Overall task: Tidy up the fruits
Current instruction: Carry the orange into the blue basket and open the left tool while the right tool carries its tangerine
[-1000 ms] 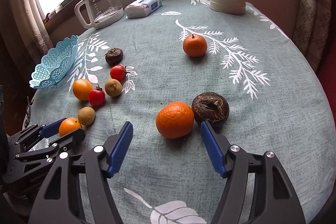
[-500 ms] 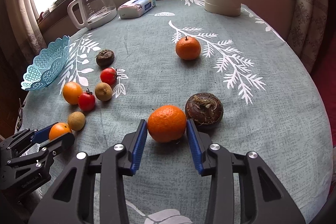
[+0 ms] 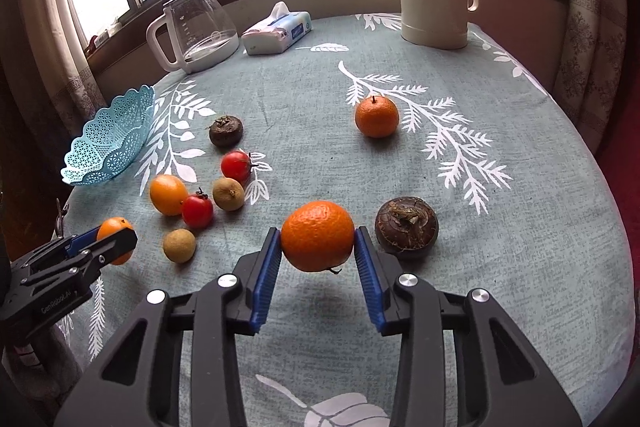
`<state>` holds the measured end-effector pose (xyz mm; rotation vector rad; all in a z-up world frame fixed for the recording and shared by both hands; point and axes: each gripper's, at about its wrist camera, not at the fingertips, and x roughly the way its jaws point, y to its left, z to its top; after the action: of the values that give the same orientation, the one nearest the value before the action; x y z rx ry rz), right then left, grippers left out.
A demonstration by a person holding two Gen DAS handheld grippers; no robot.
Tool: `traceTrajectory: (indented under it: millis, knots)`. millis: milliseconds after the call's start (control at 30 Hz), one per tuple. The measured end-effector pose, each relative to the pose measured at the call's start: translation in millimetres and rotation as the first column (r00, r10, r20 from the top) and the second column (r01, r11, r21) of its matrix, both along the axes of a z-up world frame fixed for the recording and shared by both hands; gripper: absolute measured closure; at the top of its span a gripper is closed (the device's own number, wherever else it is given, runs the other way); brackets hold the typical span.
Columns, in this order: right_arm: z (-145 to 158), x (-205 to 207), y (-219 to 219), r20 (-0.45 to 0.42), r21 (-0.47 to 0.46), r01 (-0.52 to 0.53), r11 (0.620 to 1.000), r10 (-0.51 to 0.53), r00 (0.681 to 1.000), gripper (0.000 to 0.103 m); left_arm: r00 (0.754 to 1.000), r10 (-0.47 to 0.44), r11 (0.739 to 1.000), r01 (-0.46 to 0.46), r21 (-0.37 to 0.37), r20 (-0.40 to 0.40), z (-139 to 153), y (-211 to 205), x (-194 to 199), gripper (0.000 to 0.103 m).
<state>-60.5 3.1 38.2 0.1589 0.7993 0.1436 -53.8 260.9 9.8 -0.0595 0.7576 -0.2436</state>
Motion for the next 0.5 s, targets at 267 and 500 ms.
traceTrajectory:
  millis: [267, 500]
  knots:
    - [6, 3, 12, 0.006, 0.003, -0.018, 1.000, 0.018, 1.000, 0.065, 0.990, 0.129, 0.992, -0.129, -0.019, 0.058, 22, 50, 14, 0.063]
    - [9, 11, 30, 0.003, -0.006, -0.047, 0.999, 0.047, 0.999, 0.065, 0.963, 0.245, 0.970, -0.243, -0.026, 0.116, 39, 98, 31, 0.062]
